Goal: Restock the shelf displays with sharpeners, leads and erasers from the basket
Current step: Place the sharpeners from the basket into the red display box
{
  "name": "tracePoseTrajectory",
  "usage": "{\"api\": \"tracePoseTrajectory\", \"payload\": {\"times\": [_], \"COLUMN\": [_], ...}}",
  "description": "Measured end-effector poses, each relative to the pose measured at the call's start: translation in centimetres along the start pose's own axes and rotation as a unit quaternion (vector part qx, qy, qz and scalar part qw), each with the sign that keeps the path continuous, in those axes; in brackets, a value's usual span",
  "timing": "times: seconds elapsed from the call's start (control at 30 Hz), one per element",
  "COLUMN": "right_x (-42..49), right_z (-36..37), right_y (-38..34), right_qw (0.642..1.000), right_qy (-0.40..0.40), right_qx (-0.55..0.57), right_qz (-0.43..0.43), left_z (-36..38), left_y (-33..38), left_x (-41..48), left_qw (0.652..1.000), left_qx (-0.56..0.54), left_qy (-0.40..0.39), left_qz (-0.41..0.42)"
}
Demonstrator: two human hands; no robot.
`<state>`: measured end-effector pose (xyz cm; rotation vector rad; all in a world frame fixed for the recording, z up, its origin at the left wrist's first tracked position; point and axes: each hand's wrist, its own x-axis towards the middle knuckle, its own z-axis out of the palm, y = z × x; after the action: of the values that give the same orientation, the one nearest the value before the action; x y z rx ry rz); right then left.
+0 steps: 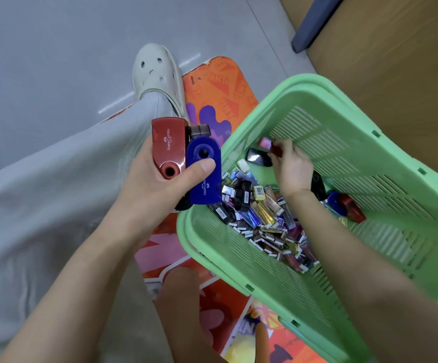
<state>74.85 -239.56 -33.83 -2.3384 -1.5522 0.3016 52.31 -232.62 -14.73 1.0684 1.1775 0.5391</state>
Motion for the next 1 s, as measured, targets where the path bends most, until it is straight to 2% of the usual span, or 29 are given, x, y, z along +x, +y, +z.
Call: {"api": "tracePoseTrajectory", "payload": {"times": [0.13, 0.2, 0.3, 0.43, 0.53, 0.6, 0.73, 0.8, 0.9, 1.0], "right_x": [-1.3, -1.9, -1.1, -0.1, 0.3, 0.8, 0.6, 0.0, -0.7, -1.0], "right_z": [0.9, 0.8, 0.7, 1.1, 1.3, 1.3, 0.9, 0.8, 1.2, 2.0], "right_y": [0.7, 0.9, 0.8, 0.2, 0.5, 0.5, 0.3, 0.2, -0.6, -1.1], "right_qw": [0.995, 0.992, 0.991, 0.966, 0.966, 0.966, 0.968, 0.979, 0.987, 0.975], "right_qy": [-0.077, -0.121, -0.134, -0.236, -0.19, -0.164, -0.132, -0.103, -0.144, -0.211], "right_qx": [-0.009, 0.015, 0.017, 0.004, 0.064, 0.086, 0.112, 0.1, 0.024, -0.002], "right_qz": [-0.058, -0.026, 0.025, 0.101, 0.166, 0.181, 0.182, 0.142, 0.075, 0.065], "left_z": [-0.1, 0.0, 0.0, 0.0, 0.2, 0.2, 0.1, 0.1, 0.0, 0.0], "left_y": [0.0, 0.1, 0.2, 0.1, 0.1, 0.2, 0.2, 0.2, 0.1, 0.0], "left_x": [0.0, 0.0, 0.2, 0.1, 0.1, 0.2, 0.3, 0.4, 0.6, 0.5], "left_qw": [1.0, 1.0, 1.0, 1.0, 1.0, 1.0, 1.0, 1.0, 1.0, 1.0], "left_qx": [0.003, 0.008, 0.019, 0.029, 0.03, 0.027, 0.026, 0.021, 0.013, 0.01], "left_qy": [-0.002, -0.006, -0.003, 0.0, 0.002, -0.001, -0.006, -0.009, -0.012, -0.012], "left_qz": [-0.005, -0.006, -0.006, -0.007, -0.004, -0.004, -0.005, -0.004, -0.004, -0.007]}}
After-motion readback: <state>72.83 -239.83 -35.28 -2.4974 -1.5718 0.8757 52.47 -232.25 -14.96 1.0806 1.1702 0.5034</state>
